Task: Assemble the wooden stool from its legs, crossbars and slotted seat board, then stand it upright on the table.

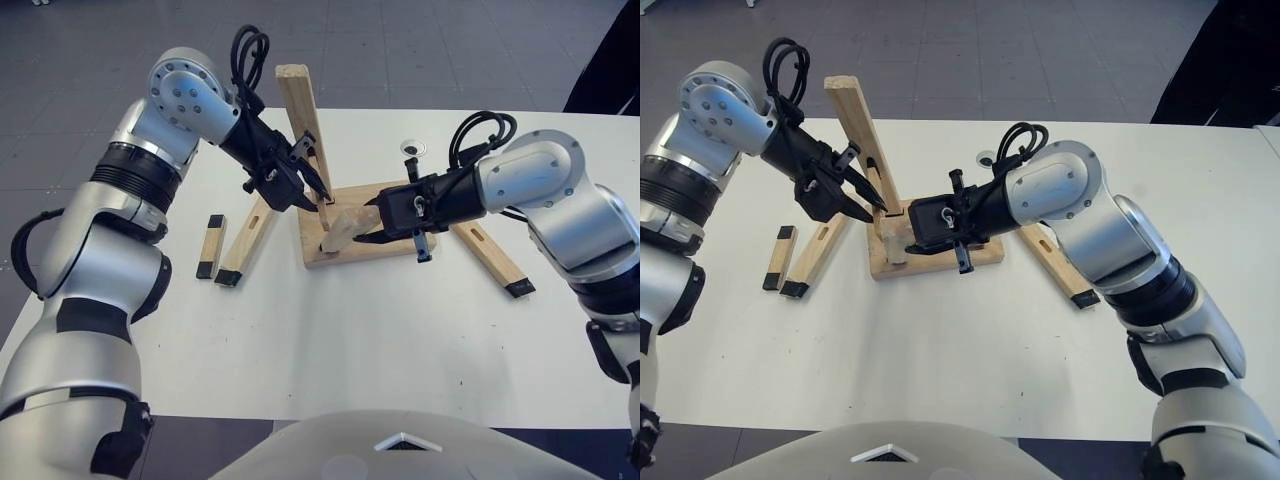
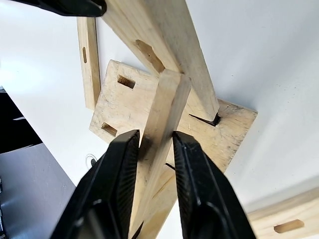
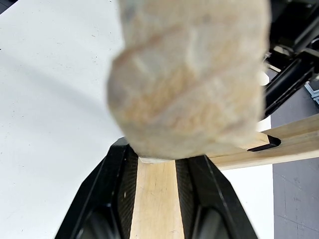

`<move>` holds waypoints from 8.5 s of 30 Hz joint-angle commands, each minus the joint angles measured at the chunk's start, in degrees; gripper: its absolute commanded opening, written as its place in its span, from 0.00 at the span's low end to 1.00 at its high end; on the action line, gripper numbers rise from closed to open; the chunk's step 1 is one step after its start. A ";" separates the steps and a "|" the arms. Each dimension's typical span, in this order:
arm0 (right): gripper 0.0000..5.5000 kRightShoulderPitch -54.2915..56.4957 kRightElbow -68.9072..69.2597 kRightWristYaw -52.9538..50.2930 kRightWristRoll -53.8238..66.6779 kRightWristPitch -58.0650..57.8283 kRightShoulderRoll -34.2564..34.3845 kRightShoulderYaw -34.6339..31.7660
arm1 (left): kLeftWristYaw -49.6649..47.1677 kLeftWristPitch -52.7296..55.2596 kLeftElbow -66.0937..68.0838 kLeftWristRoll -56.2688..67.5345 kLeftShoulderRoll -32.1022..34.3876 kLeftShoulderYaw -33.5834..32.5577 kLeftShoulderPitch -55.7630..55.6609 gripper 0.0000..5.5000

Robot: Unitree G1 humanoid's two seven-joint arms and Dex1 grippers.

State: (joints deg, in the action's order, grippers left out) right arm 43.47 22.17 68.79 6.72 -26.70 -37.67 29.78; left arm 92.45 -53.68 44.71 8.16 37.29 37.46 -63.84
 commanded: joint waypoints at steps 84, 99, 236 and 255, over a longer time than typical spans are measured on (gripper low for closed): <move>0.49 4.99 -20.77 -4.68 8.23 -18.92 11.13 -7.78 | -39.53 48.47 -49.71 0.10 8.61 -42.24 52.59 0.56; 0.49 11.55 -83.27 -32.45 -11.84 19.39 20.00 -9.85 | -47.54 62.74 -55.04 -13.95 1.72 -25.02 58.55 0.56; 0.50 -22.97 -14.05 -44.25 1.44 -22.13 20.41 -22.94 | -77.54 106.47 -33.19 19.39 -20.03 -46.92 5.82 0.40; 0.50 -25.92 -11.96 -45.00 1.40 -22.28 20.13 -22.76 | -74.48 105.00 -34.91 17.43 -23.91 -39.43 21.74 0.40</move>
State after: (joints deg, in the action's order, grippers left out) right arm 17.68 9.56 24.16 8.09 -48.69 -17.05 7.16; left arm 17.28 46.25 9.48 26.17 16.01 -6.54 -50.12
